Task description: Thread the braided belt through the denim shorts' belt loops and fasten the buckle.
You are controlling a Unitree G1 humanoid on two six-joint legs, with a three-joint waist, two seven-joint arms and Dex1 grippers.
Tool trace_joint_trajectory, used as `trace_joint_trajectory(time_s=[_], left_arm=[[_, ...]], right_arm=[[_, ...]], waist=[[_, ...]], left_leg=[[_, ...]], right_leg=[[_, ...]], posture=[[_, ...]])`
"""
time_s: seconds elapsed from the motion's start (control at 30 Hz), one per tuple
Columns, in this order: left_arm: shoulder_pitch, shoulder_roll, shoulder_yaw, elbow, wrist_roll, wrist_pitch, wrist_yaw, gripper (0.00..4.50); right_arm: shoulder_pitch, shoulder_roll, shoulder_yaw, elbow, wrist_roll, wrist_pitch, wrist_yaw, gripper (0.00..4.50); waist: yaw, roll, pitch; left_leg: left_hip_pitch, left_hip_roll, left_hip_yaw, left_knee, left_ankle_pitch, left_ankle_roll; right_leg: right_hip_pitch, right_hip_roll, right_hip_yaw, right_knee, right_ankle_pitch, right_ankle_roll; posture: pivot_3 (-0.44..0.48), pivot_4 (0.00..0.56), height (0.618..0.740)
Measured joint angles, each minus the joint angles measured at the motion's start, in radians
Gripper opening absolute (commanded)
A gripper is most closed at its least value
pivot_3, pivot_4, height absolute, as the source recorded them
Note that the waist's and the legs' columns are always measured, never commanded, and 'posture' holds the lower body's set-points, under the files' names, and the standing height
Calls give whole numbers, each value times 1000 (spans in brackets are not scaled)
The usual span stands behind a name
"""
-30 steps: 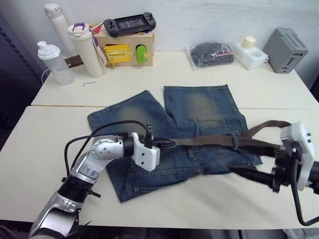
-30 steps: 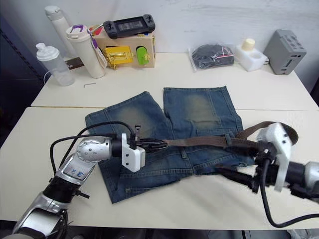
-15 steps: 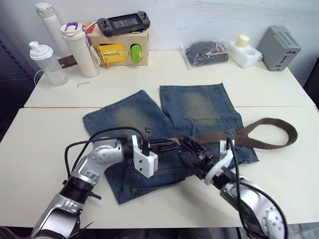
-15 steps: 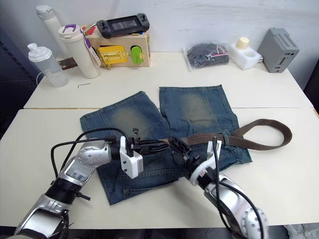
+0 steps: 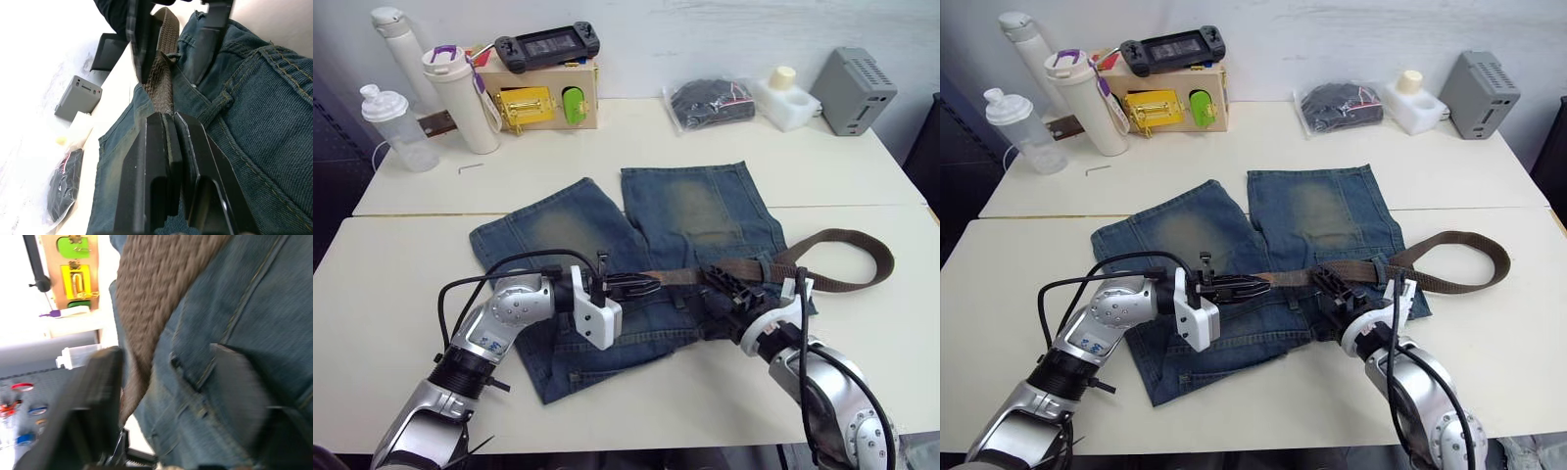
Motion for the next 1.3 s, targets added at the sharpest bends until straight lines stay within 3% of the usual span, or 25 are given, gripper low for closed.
trace_joint_trajectory(time_s=[0.1, 0.13, 0.33, 0.5, 0.57, 0.73, 0.93, 1.03, 1.3], left_arm=[[-2, 1, 0, 0, -6, -4, -4, 0], [-3, 1, 0, 1, -7, -4, -7, 0], [-4, 5, -1, 8, -11, -4, -23, 0], [10, 7, -7, -8, -53, 68, -66, 1847], [47, 28, -7, -37, -81, 112, -90, 2741], [169, 89, 34, -166, -255, 280, -151, 2741], [342, 161, 99, -351, -431, 509, -186, 2741], [399, 164, 117, -394, -455, 567, -187, 2741], [399, 131, 133, -438, -461, 644, -159, 2741]], right_arm=[[-10, 0, 6, 6, 1, -1, 12, 313], [-17, 1, 7, 9, 1, -2, 15, 40], [-32, 19, 15, 14, 0, -23, 17, 40], [-42, 34, -6, 25, 0, -35, 51, 0], [-46, -13, -55, 59, 5, 11, 121, 0], [-73, -166, -191, 212, 6, 164, 296, 0], [-149, -257, -231, 354, 7, 279, 421, 0], [-165, -293, -246, 412, 6, 310, 461, 0], [-184, -335, -236, 445, -8, 386, 544, 0]], waist=[[0, 0, 0], [0, 0, 0], [0, 0, 0], [-1, 0, 0], [-1, 1, 0], [2, 2, 1], [-1, 7, -1], [7, 8, -1], [15, 8, -2]], left_leg=[[0, 0, 0, 0, 0, 0], [0, 0, 0, 0, 0, 0], [0, 0, 0, 0, 0, 0], [0, 0, 0, 0, 0, 0], [0, 0, 0, 0, 0, 0], [0, 0, 0, 0, 0, 0], [0, 1, 1, -1, 0, 1], [-1, 1, 0, 0, 0, 1], [-1, 1, 1, 1, 0, 1]], right_leg=[[0, 0, 0, 0, 0, 0], [0, 0, 0, 0, 0, 0], [0, 0, 0, 0, 0, 0], [0, 0, 0, 0, 0, 0], [0, 0, 1, 0, 0, 0], [1, 0, 1, -2, 0, 0], [1, 0, 1, -5, 0, 0], [2, -1, 1, -7, 0, 0], [2, 0, 1, -6, 0, -1]], posture=[[0, 150, 740], [0, 150, 740], [0, 150, 740], [0, 150, 740], [0, 150, 740], [0, 150, 740], [0, 150, 740], [0, 150, 740], [0, 150, 740]])
